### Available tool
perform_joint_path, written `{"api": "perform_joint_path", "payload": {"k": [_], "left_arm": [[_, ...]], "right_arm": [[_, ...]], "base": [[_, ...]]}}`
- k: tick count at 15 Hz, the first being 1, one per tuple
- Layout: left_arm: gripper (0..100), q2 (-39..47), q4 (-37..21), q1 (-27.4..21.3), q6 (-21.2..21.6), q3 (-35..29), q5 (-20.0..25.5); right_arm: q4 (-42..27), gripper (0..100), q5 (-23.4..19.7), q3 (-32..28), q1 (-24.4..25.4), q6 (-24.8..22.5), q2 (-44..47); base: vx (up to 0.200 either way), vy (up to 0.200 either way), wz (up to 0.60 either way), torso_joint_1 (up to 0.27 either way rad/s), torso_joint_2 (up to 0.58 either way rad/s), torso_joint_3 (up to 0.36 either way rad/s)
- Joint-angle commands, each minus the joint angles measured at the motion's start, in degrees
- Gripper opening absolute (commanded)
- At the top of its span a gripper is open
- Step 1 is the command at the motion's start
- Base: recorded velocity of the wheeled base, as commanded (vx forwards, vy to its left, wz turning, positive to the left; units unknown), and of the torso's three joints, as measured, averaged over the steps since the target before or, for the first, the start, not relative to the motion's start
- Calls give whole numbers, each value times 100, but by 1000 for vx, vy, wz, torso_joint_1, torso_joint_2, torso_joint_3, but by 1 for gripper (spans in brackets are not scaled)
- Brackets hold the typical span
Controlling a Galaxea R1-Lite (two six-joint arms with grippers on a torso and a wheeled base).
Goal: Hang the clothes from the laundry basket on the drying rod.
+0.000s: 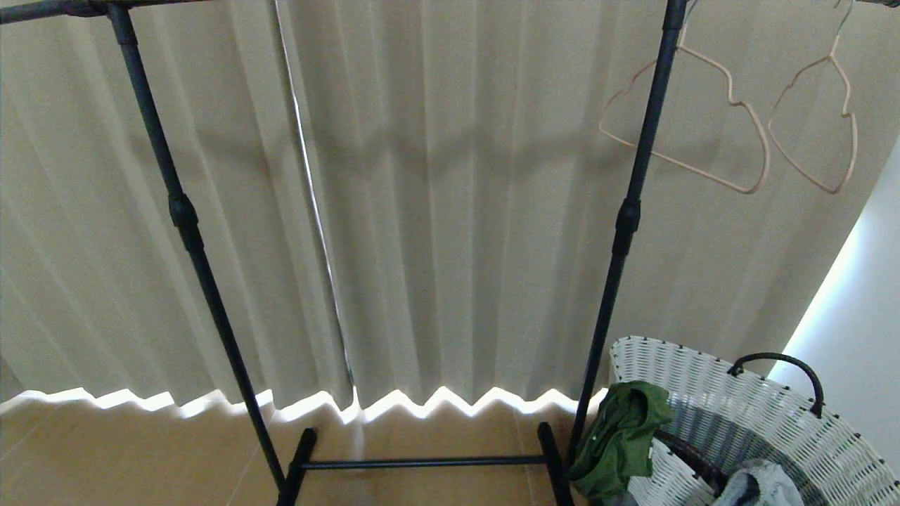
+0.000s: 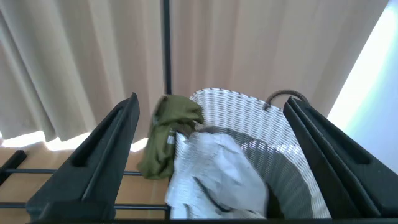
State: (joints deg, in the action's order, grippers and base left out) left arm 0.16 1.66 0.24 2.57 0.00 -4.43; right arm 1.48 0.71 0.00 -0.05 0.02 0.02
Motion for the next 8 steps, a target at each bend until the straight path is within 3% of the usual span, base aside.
{"api": "perform_joint_path", "payload": {"k": [1, 8], "left_arm": [[100, 2, 1, -7, -2, 0, -6], [100, 2, -8, -7, 24, 0, -6]], "right_arm": [[11, 100, 0, 0, -4, 6, -2], [11, 100, 0, 0, -4, -11, -2]], "base": [[0, 0, 0, 0, 0, 0], [0, 0, 0, 0, 0, 0]]}}
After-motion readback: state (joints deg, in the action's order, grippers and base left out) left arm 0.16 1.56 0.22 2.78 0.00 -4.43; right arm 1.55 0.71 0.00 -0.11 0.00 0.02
